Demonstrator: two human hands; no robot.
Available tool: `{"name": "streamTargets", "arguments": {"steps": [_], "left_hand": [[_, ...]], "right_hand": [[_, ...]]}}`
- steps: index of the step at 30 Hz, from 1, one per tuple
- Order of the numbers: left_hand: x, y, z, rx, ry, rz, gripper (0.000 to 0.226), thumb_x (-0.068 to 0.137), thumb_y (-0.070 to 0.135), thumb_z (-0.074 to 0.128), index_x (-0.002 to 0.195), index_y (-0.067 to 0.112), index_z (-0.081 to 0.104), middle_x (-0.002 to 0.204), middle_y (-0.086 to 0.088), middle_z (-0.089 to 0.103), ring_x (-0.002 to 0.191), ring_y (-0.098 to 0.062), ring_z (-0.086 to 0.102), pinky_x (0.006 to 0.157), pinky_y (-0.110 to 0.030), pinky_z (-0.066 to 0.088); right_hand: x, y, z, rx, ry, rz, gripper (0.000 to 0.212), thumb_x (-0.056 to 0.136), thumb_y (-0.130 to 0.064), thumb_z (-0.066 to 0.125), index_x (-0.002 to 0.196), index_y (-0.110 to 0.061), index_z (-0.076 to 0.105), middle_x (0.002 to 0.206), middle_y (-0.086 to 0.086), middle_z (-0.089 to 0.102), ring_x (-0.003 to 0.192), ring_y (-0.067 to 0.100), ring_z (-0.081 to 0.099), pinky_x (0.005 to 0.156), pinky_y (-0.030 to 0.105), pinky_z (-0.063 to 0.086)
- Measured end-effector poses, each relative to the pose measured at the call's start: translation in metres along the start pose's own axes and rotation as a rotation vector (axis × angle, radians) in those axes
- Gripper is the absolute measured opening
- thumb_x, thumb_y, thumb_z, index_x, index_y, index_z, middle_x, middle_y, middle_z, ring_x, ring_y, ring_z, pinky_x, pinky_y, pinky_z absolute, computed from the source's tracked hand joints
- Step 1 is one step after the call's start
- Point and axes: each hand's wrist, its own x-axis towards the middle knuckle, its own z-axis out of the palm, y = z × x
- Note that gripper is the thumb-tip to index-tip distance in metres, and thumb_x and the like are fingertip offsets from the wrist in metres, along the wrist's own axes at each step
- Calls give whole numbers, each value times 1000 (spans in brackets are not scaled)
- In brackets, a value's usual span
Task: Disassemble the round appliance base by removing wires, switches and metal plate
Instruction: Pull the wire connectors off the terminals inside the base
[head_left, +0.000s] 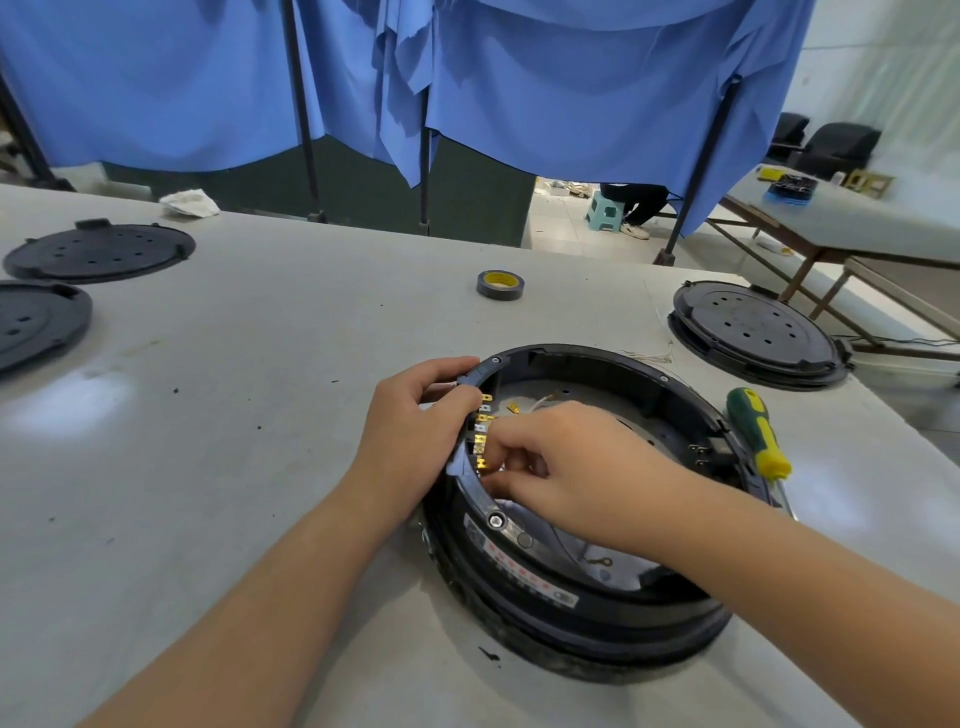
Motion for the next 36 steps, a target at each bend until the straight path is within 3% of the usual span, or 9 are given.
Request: {"name": "streamTargets", "arguments": {"steps": [11, 18, 23, 32, 36], "left_hand": [[0, 1, 0, -8, -8, -13, 30, 84, 0, 61, 98, 24, 74, 77, 3, 71, 62, 1, 64, 56, -13, 49], [0, 1, 0, -12, -9, -10, 31, 84, 0, 61, 96, 26, 74, 83, 2, 74, 66, -1, 67, 58, -15, 51], [0, 1, 0, -16, -7, -8, 31, 83, -1, 61, 95, 26, 74, 82, 1, 74, 65, -2, 67, 57, -16, 52], [0, 1, 1, -28, -9, -3, 31, 83, -2, 61, 94, 24, 74, 73, 6, 73, 62, -1, 66, 55, -14, 50], [0, 1, 1, -29, -13, 0, 33, 83, -2, 61, 91, 28, 74, 71, 8, 73, 62, -1, 66, 55, -14, 50]], "right_hand": [[3, 6, 0, 57, 0, -37, 17, 82, -29, 68, 71, -25, 55, 53, -9, 45, 62, 9, 46, 50, 20, 29], [5, 7, 0, 130, -9, -35, 30, 81, -24, 68, 62, -29, 46, 51, -7, 41, 54, 10, 41, 50, 21, 30], [5, 6, 0, 127, -23, -36, 26, 82, -20, 67, 65, -25, 48, 54, -6, 46, 54, 10, 43, 50, 22, 31], [3, 1, 0, 81, -12, -11, 26, 83, -21, 64, 65, -27, 47, 58, -6, 53, 56, 11, 50, 56, 36, 43], [2, -1, -1, 56, -4, -6, 29, 83, -22, 63, 63, -29, 44, 56, -7, 53, 56, 10, 50, 56, 36, 44]]}}
